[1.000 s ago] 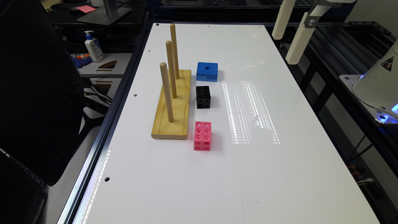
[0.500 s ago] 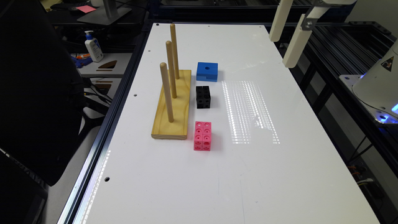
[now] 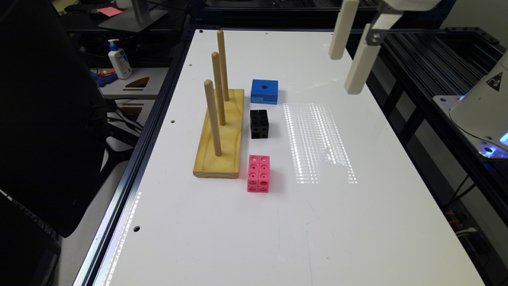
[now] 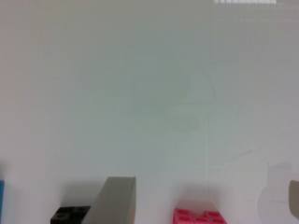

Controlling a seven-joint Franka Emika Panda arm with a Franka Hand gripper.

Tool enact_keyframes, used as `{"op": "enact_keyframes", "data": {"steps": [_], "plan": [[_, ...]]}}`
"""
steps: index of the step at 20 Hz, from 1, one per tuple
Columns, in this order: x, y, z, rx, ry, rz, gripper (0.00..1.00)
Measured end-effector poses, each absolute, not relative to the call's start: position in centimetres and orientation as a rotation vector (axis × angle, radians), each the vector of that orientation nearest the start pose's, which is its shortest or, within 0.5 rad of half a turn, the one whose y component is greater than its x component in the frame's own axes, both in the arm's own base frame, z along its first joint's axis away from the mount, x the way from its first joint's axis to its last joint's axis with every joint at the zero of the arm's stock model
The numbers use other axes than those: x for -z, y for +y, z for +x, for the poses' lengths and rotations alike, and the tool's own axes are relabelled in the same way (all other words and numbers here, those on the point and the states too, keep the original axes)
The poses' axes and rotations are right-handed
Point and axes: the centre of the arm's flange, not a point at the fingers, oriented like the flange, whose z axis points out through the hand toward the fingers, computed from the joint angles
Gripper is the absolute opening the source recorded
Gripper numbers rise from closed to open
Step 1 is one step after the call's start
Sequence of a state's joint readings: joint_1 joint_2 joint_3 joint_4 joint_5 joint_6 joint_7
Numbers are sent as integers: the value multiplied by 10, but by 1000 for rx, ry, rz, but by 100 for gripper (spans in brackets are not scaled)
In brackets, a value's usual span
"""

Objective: Pick up pink block.

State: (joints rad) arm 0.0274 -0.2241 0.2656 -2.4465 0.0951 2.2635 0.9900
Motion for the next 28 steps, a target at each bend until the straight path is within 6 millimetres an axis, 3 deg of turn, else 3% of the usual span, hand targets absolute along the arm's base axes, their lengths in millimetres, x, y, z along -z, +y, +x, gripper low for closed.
{"op": "enact_keyframes", "data": {"steps": [28], "plan": [[-377,137,497,6,1160,-2857,100]]}}
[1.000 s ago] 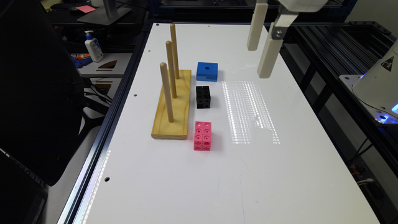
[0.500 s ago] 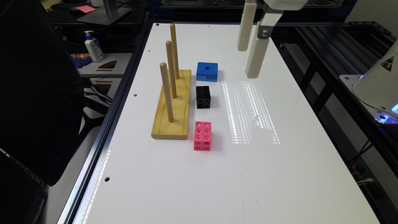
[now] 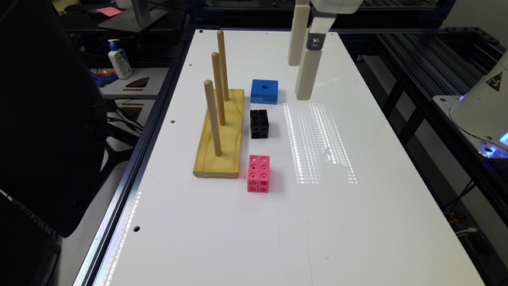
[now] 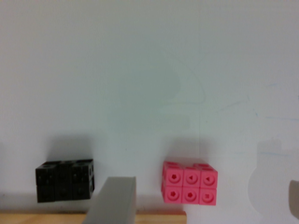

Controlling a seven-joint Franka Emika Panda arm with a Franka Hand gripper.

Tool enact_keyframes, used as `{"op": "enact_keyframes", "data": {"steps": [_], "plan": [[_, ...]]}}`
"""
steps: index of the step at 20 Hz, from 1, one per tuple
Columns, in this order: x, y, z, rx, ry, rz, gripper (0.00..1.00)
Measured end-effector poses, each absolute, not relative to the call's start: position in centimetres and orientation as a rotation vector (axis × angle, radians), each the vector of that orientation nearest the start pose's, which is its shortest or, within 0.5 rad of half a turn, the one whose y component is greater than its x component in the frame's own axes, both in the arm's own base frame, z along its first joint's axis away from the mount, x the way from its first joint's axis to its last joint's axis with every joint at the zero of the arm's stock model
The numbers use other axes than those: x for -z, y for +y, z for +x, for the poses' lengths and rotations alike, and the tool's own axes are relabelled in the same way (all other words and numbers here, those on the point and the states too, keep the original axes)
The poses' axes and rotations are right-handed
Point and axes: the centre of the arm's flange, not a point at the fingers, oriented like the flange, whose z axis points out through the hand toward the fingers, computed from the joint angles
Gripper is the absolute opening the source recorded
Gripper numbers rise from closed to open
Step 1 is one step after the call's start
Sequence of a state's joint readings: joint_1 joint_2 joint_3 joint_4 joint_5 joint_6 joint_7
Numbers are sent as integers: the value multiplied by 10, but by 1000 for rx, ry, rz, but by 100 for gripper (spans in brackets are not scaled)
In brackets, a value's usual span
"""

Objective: Pick up pink block.

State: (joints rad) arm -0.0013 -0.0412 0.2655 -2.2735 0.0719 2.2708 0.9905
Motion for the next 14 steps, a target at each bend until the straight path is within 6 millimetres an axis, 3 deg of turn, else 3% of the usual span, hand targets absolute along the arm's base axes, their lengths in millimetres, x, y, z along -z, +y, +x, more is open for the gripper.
{"op": "enact_keyframes", "data": {"steps": [5,10,14], "plan": [[-355,137,503,-8,1158,-2855,100],[-347,137,505,-16,1158,-2855,100],[-326,138,509,-27,1154,-2857,100]]}}
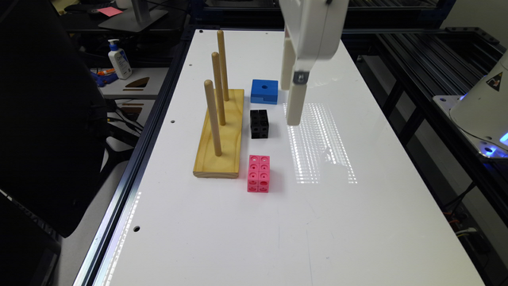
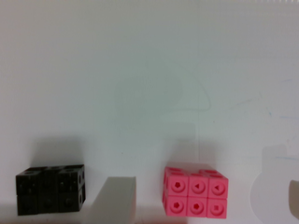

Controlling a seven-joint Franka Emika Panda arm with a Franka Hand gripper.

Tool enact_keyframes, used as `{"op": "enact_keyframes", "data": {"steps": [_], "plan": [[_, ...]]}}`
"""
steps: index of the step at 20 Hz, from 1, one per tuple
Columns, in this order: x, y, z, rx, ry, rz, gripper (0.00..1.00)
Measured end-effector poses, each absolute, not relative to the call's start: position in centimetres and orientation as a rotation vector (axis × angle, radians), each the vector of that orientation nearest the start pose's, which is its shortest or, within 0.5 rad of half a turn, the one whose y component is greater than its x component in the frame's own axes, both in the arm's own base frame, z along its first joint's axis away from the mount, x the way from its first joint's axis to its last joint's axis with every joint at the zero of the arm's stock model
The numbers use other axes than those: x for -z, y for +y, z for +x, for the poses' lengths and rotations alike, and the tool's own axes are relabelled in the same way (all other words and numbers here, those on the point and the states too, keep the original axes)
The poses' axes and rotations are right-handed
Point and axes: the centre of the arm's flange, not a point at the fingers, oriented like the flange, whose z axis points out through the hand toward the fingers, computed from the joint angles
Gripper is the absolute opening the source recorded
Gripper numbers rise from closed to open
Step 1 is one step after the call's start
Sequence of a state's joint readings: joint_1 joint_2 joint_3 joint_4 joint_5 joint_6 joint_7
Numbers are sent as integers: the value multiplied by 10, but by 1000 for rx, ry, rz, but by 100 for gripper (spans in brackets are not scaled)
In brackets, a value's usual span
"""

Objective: Pick up pink block.

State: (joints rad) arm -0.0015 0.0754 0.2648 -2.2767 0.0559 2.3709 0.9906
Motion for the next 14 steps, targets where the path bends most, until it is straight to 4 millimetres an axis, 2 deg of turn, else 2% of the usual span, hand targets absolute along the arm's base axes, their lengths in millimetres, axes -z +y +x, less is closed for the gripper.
{"op": "enact_keyframes", "data": {"steps": [3,8,14], "plan": [[-312,137,512,-28,1151,-2855,100],[-308,138,513,-32,1149,-2854,100],[-276,141,518,-35,1142,-2843,100]]}}
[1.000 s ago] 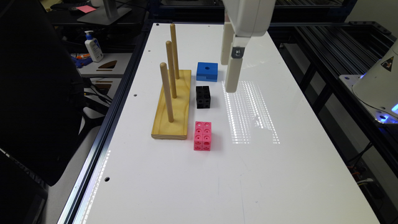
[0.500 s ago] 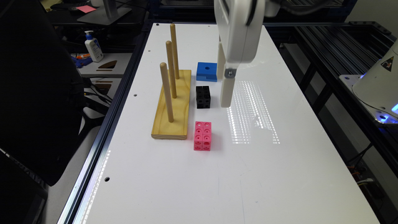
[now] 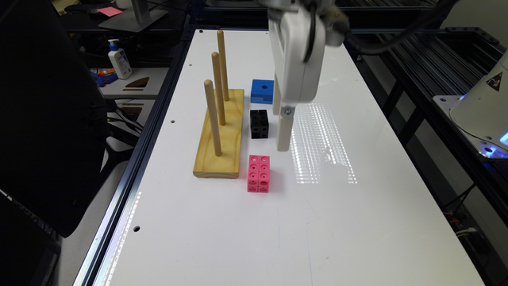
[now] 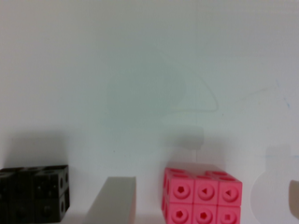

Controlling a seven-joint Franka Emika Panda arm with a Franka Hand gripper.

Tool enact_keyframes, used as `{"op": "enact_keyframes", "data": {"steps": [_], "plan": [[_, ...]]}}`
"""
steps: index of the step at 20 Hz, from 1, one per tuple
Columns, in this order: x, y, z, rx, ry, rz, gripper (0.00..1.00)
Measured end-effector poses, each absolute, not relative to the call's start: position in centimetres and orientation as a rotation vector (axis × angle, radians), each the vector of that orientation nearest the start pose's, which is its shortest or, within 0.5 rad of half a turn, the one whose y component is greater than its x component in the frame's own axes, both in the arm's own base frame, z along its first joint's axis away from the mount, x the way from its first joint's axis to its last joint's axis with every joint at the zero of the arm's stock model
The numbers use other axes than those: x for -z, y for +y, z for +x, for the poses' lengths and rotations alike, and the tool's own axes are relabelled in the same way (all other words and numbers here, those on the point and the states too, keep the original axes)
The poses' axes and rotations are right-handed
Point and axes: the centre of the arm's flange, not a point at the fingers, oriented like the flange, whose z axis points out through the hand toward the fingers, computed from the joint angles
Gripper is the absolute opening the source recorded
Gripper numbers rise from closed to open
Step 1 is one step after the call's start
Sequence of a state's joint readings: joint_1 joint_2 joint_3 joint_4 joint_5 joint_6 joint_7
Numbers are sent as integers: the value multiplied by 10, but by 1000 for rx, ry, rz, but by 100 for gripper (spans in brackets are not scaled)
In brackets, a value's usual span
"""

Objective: Pick up pink block.

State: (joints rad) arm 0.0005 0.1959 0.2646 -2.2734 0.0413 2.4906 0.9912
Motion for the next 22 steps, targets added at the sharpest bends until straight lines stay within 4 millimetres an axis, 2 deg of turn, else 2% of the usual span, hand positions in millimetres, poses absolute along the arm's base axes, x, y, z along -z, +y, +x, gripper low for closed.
{"op": "enact_keyframes", "data": {"steps": [3,7,10,15,22], "plan": [[-272,142,519,-31,1140,-2839,100],[-276,150,523,-20,1136,-2831,100],[-265,154,527,-27,1138,-2833,100],[-235,156,534,-27,1138,-2833,100],[-229,157,537,-34,1138,-2834,100]]}}
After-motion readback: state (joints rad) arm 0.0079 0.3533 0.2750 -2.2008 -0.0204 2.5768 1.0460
